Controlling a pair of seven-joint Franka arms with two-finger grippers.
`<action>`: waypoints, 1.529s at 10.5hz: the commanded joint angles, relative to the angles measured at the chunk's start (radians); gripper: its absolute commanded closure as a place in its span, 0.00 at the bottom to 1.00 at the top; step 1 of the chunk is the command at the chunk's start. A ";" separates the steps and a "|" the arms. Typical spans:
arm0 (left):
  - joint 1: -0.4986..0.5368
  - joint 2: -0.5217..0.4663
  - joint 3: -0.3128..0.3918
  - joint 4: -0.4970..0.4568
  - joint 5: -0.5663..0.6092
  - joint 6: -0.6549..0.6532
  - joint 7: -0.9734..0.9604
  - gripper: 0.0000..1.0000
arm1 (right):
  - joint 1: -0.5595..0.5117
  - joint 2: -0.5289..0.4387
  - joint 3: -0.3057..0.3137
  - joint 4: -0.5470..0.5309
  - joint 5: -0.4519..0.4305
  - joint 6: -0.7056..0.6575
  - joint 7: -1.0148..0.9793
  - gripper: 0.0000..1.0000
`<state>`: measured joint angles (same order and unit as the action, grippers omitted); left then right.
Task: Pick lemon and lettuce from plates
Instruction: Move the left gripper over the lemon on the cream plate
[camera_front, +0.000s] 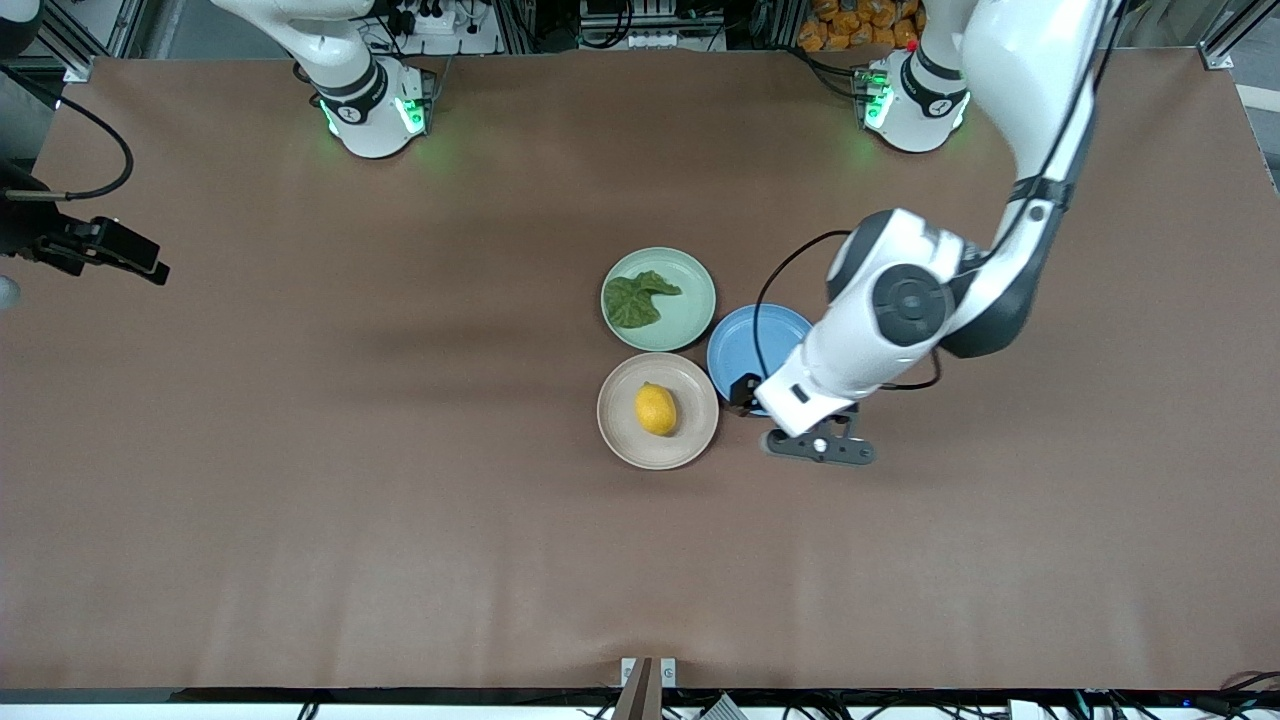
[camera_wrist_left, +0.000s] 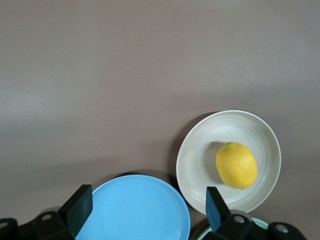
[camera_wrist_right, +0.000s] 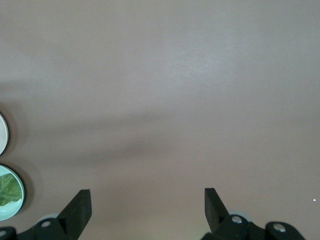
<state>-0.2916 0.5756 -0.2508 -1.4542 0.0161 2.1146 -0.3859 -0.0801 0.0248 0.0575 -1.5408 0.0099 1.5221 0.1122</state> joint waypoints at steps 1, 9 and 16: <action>-0.058 0.072 0.013 0.018 0.064 0.077 -0.112 0.00 | 0.002 -0.011 0.004 -0.012 -0.008 -0.005 0.004 0.00; -0.230 0.203 0.051 0.018 0.102 0.237 -0.453 0.00 | 0.104 0.030 0.036 -0.071 0.005 0.048 0.301 0.00; -0.310 0.267 0.116 0.040 0.094 0.320 -0.547 0.00 | 0.181 0.133 0.172 -0.226 0.007 0.364 0.714 0.00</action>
<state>-0.5833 0.8221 -0.1515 -1.4422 0.0904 2.4299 -0.8930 0.0877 0.1683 0.1926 -1.6691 0.0152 1.7664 0.6974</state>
